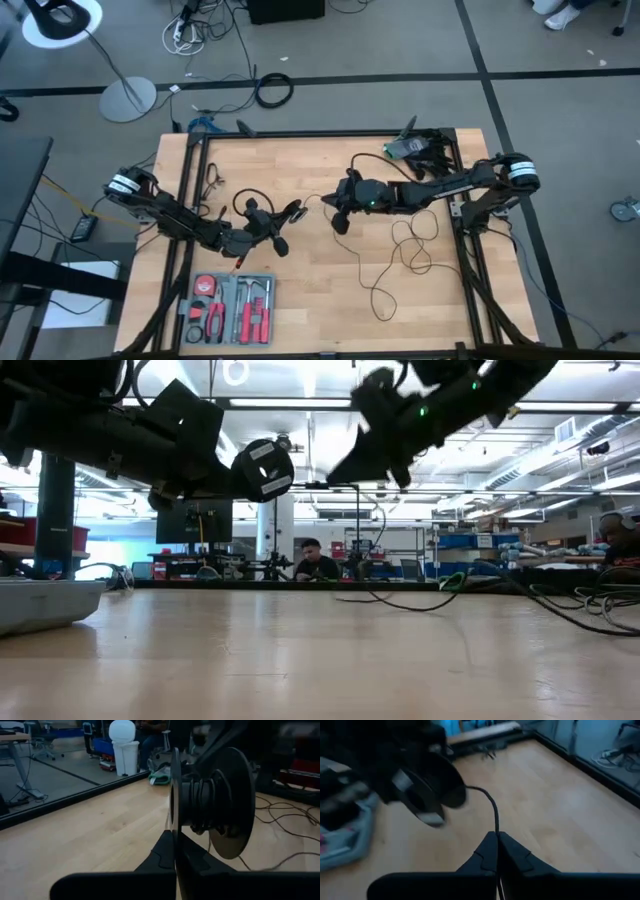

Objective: Coil cords
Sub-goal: Coil the black wire onto the spool

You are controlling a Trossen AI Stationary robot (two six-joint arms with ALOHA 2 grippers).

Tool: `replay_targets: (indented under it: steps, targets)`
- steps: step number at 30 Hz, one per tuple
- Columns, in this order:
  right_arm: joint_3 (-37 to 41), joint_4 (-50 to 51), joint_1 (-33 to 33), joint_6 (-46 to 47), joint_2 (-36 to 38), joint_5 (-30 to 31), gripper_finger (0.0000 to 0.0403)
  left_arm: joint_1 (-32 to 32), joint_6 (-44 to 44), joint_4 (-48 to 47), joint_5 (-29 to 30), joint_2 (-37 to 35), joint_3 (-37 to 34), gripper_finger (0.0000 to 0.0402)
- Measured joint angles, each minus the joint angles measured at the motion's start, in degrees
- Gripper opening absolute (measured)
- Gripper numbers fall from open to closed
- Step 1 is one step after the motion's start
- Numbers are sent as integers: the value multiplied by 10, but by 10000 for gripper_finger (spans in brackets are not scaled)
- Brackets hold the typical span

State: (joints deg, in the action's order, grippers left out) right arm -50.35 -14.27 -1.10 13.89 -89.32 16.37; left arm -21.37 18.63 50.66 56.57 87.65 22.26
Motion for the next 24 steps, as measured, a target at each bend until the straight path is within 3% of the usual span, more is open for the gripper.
replay_targets:
  steps: [5,15,24]
  targets:
    - [-53,10,-18,-18,-20,-2,1,5,6,-5,5,0,0,0]
    - [-196,67,-53,-74,-133,-20,0,11,58,-47,6,0,0,0]
    - [-242,68,-60,-83,-220,-42,1,11,59,-30,7,0,0,0]
